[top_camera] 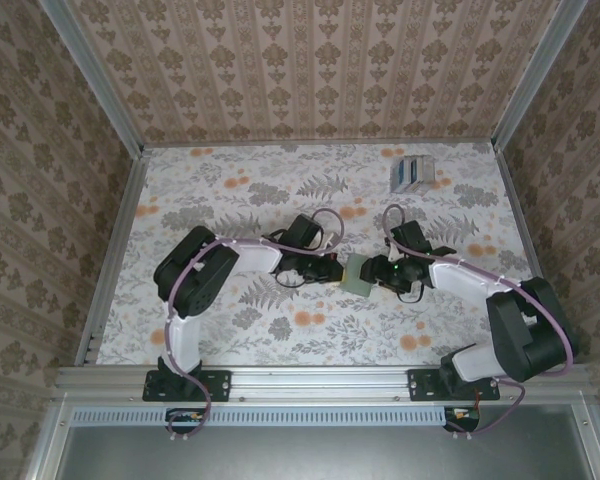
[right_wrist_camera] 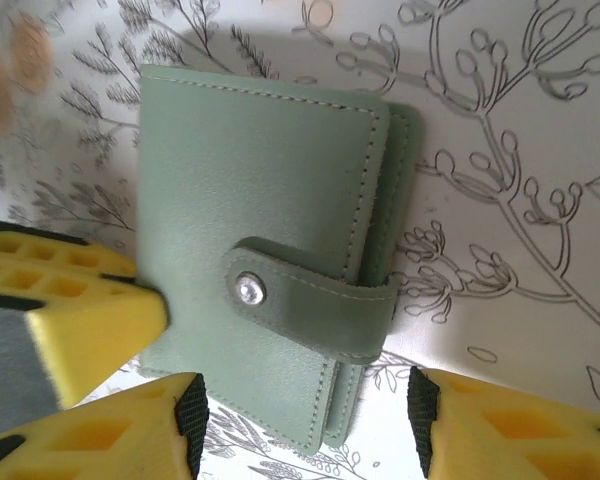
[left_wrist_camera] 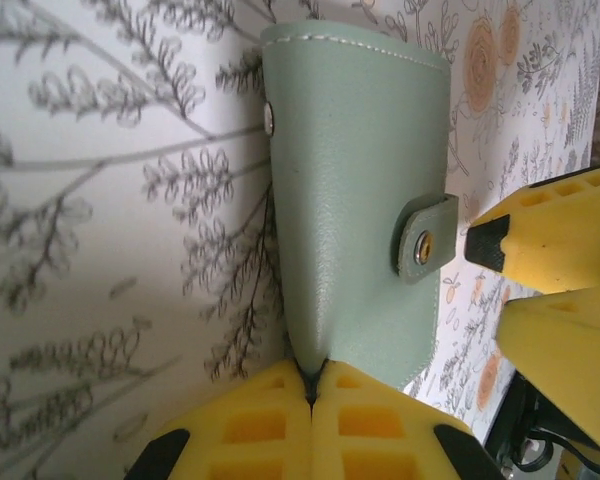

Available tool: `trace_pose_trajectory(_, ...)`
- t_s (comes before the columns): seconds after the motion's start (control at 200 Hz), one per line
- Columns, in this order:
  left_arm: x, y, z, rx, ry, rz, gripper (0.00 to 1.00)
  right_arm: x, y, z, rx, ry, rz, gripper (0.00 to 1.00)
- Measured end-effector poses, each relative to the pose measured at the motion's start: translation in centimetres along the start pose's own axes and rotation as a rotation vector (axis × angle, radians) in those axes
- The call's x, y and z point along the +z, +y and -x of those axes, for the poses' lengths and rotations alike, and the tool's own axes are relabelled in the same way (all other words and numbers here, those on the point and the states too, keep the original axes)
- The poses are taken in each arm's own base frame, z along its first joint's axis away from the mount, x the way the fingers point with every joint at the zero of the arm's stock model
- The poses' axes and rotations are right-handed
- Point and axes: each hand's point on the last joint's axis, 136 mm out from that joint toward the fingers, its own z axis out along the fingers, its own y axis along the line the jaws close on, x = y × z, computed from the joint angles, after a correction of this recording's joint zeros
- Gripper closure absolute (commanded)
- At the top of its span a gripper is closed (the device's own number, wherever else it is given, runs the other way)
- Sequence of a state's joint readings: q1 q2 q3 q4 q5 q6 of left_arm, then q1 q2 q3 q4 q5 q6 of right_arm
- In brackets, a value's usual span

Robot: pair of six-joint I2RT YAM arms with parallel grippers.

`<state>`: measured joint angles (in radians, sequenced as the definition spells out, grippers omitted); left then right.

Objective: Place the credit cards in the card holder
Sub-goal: Pick up the card holder from the center of the table, then open the button on the card holder.

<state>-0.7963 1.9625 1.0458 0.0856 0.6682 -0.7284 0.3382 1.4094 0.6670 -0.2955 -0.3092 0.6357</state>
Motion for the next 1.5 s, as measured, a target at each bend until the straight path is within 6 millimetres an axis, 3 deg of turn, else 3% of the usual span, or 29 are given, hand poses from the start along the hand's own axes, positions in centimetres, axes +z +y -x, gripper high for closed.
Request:
trace_pose_trajectory(0.29, -1.8, -3.9, -0.1, 0.048, -0.052, -0.057, 1.00, 0.2, 2.2, 1.6, -0.087, -0.043, -0.084, 0.47)
trace_pose_trajectory(0.655, -1.5, -3.0, -0.9, 0.019, -0.073, -0.029, 1.00, 1.3, 1.9, 1.7, -0.083, -0.058, -0.144, 0.78)
trace_pose_trajectory(0.885, -1.9, -3.0, -1.1, 0.027, -0.095, -0.008, 1.00, 0.3, 1.4, 1.5, -0.089, -0.094, -0.149, 1.00)
trace_pose_trajectory(1.055, -2.4, -2.7, -1.0, 0.025, -0.117, 0.010, 1.00, -0.4, 0.2, 0.8, -0.085, -0.111, -0.162, 1.00)
trace_pose_trajectory(1.145, -2.4, -2.2, -1.2, 0.022, -0.116, 0.023, 0.60, -0.7, 0.3, 0.3, -0.088, -0.118, -0.135, 1.00)
trace_pose_trajectory(1.175, -2.3, -2.0, -1.2, 0.017, -0.115, 0.028, 0.50, -0.8, 0.5, 0.2, -0.089, -0.118, -0.117, 1.00)
trace_pose_trajectory(1.305, -2.4, -1.6, -1.1, 0.011, -0.119, 0.036, 0.36, -0.8, 2.0, -0.1, -0.096, -0.113, -0.023, 1.00)
trace_pose_trajectory(1.4, -2.5, -1.5, -1.1, 0.016, -0.120, 0.042, 0.14, -1.2, 3.5, -0.2, -0.098, -0.111, 0.050, 1.00)
trace_pose_trajectory(1.495, -2.5, -1.3, -1.3, 0.024, -0.115, 0.054, 0.11, -2.2, 5.0, -0.1, -0.106, -0.120, 0.125, 1.00)
